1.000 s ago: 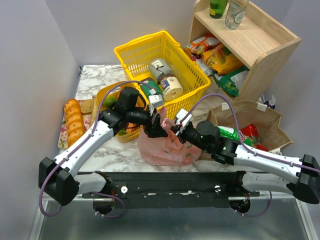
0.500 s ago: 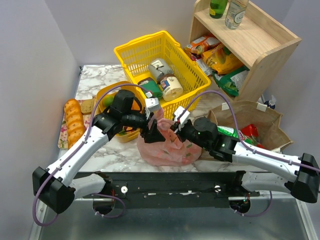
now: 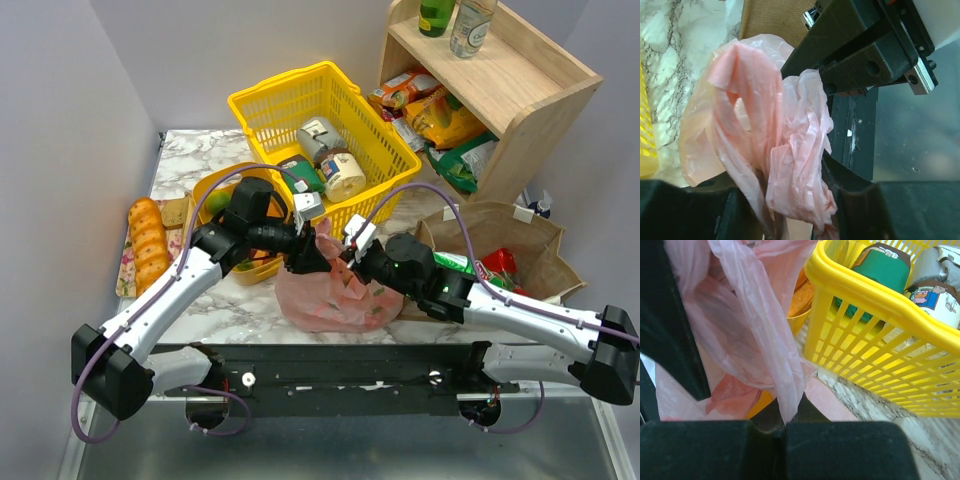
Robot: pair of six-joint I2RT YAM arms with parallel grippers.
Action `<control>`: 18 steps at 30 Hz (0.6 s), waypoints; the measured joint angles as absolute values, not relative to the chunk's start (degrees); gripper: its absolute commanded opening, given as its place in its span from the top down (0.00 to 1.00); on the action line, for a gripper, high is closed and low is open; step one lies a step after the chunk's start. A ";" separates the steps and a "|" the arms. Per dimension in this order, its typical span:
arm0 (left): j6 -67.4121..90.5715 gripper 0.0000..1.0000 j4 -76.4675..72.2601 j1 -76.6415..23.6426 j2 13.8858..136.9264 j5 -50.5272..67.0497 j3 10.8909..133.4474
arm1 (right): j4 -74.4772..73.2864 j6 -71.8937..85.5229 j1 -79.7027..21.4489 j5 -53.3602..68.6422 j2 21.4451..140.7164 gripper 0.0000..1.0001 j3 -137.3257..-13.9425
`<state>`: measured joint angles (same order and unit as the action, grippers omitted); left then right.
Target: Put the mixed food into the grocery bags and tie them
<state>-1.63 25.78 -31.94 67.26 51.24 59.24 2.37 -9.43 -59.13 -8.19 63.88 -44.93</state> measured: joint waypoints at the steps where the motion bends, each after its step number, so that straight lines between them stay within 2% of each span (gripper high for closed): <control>1: -1.58 0.67 25.61 -31.94 67.33 51.27 59.24 | 2.17 -9.72 -59.13 -8.10 63.68 0.99 -44.91; 2: -1.45 0.72 25.39 -31.94 67.48 51.27 59.24 | 1.93 -10.02 -59.13 -8.05 63.46 0.99 -44.88; 3: -1.39 0.85 25.23 -31.94 67.66 51.29 59.24 | 1.76 -10.22 -59.13 -8.03 63.22 0.99 -44.86; 5: -0.84 0.99 24.75 -31.94 68.16 51.29 59.24 | 1.43 -10.59 -59.13 -8.03 62.81 0.98 -44.80; 6: -0.80 1.00 24.56 -31.92 68.40 51.31 59.24 | 1.34 -10.63 -59.13 -8.03 62.57 0.95 -44.75; 7: -0.80 1.00 24.25 -31.94 68.60 51.29 59.24 | 1.23 -10.61 -59.13 -8.03 62.30 0.86 -44.66; 8: -0.82 1.00 24.10 -31.94 68.71 51.27 59.24 | 1.10 -10.63 -59.13 -8.03 62.00 0.76 -44.58; 10: -0.69 1.00 23.57 -31.94 68.79 51.16 59.22 | 0.69 -10.50 -59.11 -8.01 61.25 0.49 -44.45; 11: -0.64 1.00 23.24 -31.94 68.79 51.09 59.20 | 0.51 -10.74 -59.00 -7.75 60.58 0.43 -44.36; 13: -0.60 1.00 22.55 -31.94 68.77 50.81 59.00 | -0.19 -10.50 -58.33 -6.66 59.07 0.32 -44.25; 16: -0.56 1.00 21.82 -31.94 68.71 50.48 58.30 | -1.26 -10.07 -56.80 -2.85 56.05 0.24 -44.25; 18: -0.56 1.00 21.43 -31.94 68.66 50.28 57.87 | -1.96 -9.19 -55.20 1.15 53.52 0.24 -44.27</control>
